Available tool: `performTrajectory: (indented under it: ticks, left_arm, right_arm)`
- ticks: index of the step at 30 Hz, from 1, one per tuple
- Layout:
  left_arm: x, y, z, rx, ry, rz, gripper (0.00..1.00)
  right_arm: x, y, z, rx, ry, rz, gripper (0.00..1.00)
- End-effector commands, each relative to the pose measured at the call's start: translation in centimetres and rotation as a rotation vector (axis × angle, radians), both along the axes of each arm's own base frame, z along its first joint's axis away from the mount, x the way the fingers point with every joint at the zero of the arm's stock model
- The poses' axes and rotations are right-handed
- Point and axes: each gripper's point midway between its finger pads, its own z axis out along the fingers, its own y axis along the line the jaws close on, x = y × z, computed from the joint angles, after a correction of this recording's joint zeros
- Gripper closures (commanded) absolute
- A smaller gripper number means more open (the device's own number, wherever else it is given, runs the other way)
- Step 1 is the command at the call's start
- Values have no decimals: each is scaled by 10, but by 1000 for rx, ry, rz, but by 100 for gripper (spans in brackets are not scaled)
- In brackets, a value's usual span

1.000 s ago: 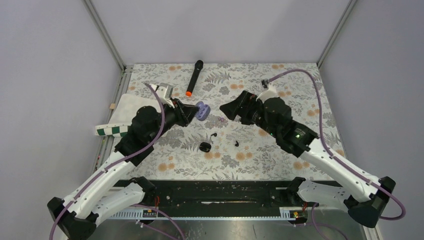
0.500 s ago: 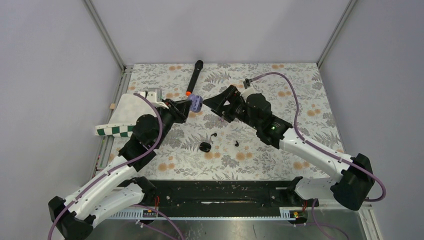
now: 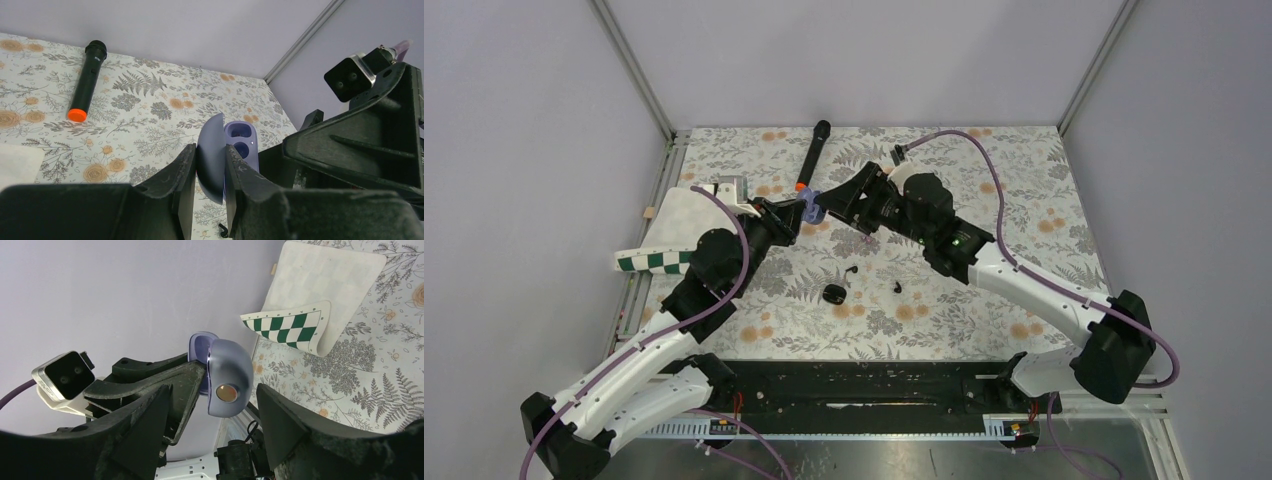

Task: Insert the wireless bluetooth earbuds into the charging case
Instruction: Pass from the left arm to the right

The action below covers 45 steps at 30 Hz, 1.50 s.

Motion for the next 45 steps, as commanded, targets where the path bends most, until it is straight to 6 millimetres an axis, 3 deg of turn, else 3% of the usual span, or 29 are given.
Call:
performTrajectory:
  ticks: [1, 4, 17, 26, 37, 38, 39, 41, 42, 45]
  left_arm:
    - [1, 3, 20, -31, -51, 18, 100]
    - [1, 3, 20, -31, -51, 20, 100]
    - [0, -1, 22, -37, -55, -2, 100]
    - [-1, -3, 22, -40, -58, -12, 100]
    - [0, -9, 19, -36, -11, -30, 100]
    - [0, -9, 20, -36, -7, -31, 97]
    - [0, -9, 19, -36, 2, -31, 86]
    - [-1, -10, 20, -30, 9, -37, 55]
    - [-2, -9, 21, -27, 13, -38, 45]
    - [-7, -7, 27, 4, 33, -51, 24]
  right_arm:
    - [-4, 12, 25, 35, -60, 53, 31]
    - [-3, 12, 22, 33, -54, 48, 39]
    - [0, 15, 9, -11, -41, 52, 42]
    - [2, 17, 9, -2, -45, 54, 52]
    - [0, 22, 6, -10, -37, 84, 88]
    - [0, 23, 6, -8, -38, 87, 89]
    - [0, 23, 6, -7, -39, 88, 91]
    - [-1, 24, 8, 2, -46, 100, 93]
    - [-2, 24, 11, 14, -56, 115, 94]
    - [-2, 21, 16, 36, -80, 179, 95]
